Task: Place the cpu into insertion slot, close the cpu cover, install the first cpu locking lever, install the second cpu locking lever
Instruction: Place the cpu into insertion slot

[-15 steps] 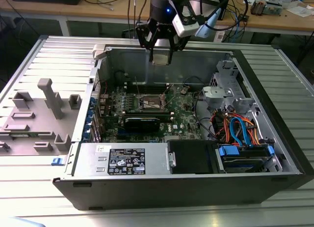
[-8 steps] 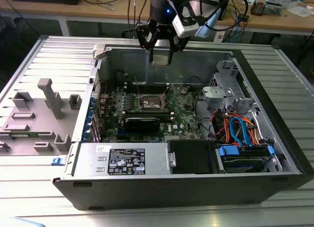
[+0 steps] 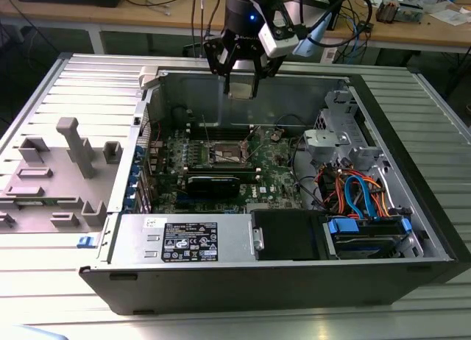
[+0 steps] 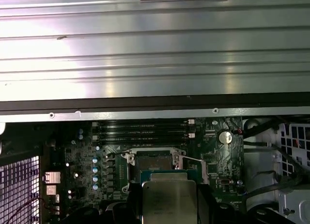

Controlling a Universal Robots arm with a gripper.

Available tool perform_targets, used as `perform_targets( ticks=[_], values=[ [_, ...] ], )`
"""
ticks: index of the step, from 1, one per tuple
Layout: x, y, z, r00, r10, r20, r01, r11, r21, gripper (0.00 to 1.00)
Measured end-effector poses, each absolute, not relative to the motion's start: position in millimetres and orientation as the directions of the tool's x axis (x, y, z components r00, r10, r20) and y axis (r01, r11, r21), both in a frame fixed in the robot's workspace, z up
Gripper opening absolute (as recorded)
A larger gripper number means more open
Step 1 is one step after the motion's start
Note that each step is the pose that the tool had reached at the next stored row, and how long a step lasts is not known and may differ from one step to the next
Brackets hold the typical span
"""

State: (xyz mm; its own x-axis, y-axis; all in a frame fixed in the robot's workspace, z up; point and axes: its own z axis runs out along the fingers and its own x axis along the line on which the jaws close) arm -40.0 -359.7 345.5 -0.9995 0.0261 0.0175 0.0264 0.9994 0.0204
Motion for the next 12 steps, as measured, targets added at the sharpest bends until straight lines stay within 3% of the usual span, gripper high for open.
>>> perform_targets(
  ticks=[12],
  values=[
    [-39.9, -360.9, 342.3, -1.000, 0.026, 0.017, 0.026, 1.000, 0.014, 0.55]
  ],
)
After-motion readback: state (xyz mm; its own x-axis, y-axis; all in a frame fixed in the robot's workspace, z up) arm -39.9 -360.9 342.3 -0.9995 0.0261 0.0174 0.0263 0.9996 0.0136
